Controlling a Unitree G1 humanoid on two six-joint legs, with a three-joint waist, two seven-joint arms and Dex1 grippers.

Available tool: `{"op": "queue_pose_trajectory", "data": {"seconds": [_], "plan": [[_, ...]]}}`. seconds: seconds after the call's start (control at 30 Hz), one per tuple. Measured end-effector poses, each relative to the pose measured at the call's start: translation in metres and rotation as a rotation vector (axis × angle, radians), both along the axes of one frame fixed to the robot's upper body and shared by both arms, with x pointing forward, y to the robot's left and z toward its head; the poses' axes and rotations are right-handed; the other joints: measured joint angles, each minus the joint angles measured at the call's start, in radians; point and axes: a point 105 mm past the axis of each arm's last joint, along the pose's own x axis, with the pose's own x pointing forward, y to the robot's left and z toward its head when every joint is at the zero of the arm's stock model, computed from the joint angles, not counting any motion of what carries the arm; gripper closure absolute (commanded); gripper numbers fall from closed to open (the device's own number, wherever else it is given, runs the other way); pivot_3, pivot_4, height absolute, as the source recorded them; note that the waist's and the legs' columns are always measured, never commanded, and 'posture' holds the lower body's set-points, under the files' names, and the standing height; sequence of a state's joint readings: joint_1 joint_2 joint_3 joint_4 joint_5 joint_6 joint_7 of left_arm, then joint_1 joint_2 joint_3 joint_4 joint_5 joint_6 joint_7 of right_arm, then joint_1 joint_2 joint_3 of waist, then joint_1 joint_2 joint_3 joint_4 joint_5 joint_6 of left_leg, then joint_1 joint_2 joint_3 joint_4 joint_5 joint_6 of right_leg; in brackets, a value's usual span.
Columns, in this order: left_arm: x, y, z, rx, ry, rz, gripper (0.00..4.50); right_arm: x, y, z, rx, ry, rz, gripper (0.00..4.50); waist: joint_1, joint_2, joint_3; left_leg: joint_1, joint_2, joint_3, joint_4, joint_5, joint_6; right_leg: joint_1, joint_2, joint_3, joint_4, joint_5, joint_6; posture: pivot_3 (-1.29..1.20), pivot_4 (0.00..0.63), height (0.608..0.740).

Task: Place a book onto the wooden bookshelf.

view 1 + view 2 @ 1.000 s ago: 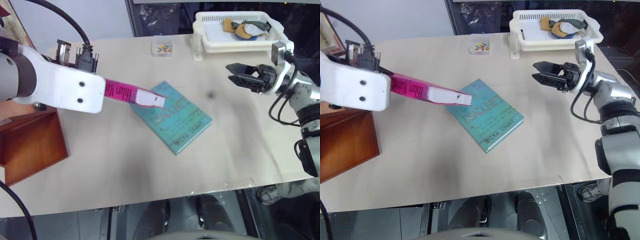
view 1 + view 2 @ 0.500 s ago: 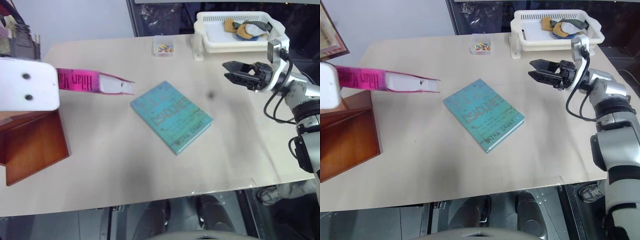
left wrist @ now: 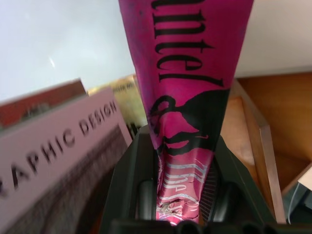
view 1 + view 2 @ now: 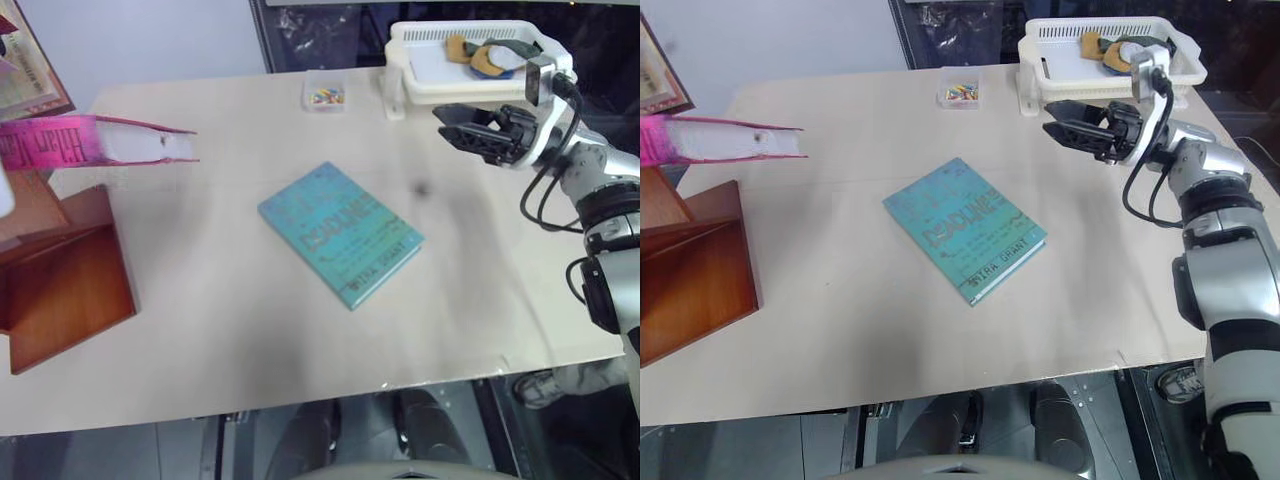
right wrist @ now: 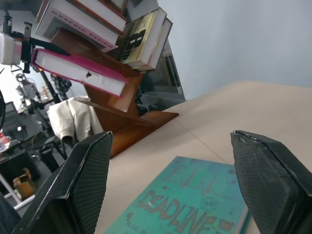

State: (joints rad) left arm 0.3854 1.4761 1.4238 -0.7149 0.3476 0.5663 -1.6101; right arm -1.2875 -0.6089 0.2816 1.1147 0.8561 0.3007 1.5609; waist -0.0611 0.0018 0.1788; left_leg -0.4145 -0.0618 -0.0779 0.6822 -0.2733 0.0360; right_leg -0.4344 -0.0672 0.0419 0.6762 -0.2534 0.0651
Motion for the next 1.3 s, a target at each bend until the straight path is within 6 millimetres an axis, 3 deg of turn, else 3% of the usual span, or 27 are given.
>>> {"op": "queue_pose_trajectory", "data": {"seconds": [0.33,0.87,1.1,1.3], "plan": [[-0.024,0.009,-0.020,-0.057,0.039,0.113,3.85,-0.008,0.019,-0.001,-0.036,0.019,0.091,0.57,0.004,0.001,0.000,0.000,0.000,-0.001,-0.002,0.000,0.000,0.000,-0.002,-0.001,-0.001,0.000,0.000,0.00,0.150,0.740],[-0.039,0.024,-0.023,-0.119,-0.054,0.188,3.85,-0.009,0.018,0.008,-0.027,-0.010,0.094,0.57,0.004,0.001,0.000,0.000,0.000,-0.001,-0.013,0.000,-0.001,0.000,-0.002,-0.002,-0.012,0.000,-0.001,0.00,0.150,0.740],[-0.041,0.053,-0.037,-0.143,-0.029,0.280,3.85,-0.010,0.018,0.011,-0.005,-0.009,0.101,0.57,0.002,0.001,0.000,0.000,0.000,-0.001,-0.014,0.000,-0.001,0.000,-0.002,-0.001,-0.014,0.000,-0.001,0.00,0.150,0.740],[-0.040,0.059,-0.044,-0.136,-0.009,0.287,3.85,-0.012,0.021,0.016,0.004,-0.026,0.121,0.57,0.001,0.002,0.000,0.000,0.001,-0.001,-0.014,0.000,-0.001,0.000,-0.002,-0.001,-0.013,0.000,-0.001,0.00,0.150,0.740]]}}
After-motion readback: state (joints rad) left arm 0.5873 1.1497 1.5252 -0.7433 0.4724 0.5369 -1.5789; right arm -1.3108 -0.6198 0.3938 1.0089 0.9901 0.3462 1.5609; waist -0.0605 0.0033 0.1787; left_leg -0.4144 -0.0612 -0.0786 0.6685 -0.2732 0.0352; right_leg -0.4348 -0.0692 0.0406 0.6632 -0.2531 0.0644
